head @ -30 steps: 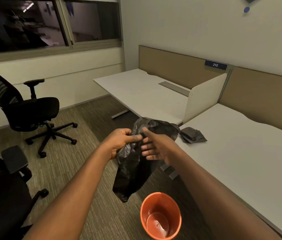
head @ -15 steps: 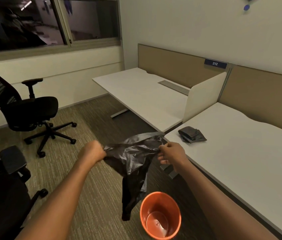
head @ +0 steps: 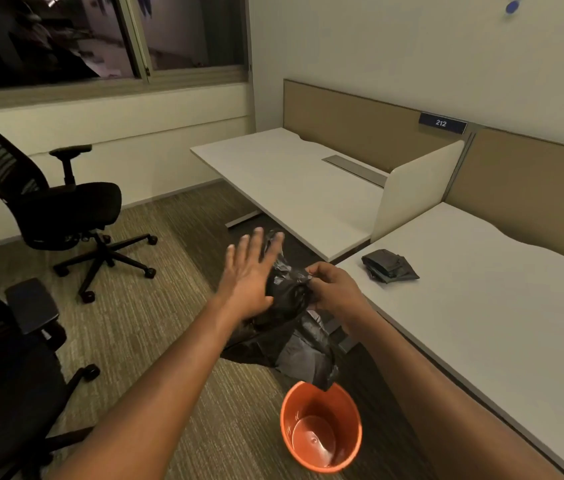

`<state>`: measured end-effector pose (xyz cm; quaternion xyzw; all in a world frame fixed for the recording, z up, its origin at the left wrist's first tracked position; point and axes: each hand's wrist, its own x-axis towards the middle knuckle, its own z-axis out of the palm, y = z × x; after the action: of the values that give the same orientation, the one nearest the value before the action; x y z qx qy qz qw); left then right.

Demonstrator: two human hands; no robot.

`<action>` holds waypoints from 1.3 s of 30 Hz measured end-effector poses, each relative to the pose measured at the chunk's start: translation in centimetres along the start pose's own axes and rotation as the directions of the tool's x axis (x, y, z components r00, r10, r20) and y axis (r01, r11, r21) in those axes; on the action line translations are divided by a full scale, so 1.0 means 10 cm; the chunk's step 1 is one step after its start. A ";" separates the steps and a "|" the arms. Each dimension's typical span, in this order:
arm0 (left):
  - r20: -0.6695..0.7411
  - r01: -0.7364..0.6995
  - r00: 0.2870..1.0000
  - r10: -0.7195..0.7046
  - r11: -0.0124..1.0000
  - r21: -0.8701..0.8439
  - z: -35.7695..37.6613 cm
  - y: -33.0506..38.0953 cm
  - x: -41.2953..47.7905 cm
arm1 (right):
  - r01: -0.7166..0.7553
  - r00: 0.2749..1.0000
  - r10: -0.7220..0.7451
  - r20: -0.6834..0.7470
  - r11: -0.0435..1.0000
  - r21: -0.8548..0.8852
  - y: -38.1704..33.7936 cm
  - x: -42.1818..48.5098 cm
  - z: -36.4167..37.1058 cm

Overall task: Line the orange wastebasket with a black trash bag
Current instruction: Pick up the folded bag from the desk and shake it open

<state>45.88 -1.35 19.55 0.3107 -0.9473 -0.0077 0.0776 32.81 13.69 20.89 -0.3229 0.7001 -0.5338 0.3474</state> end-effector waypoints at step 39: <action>0.268 0.295 0.946 -0.183 0.829 -0.476 0.73 -0.06 -0.85 | 0.117 0.993 -0.049 0.109 0.604 -0.788 1.35 -0.17 -0.16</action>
<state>51.88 2.91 11.06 0.3929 -0.8674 -0.3006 0.0543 31.37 18.89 8.34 -0.4954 0.8344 -0.1717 0.1698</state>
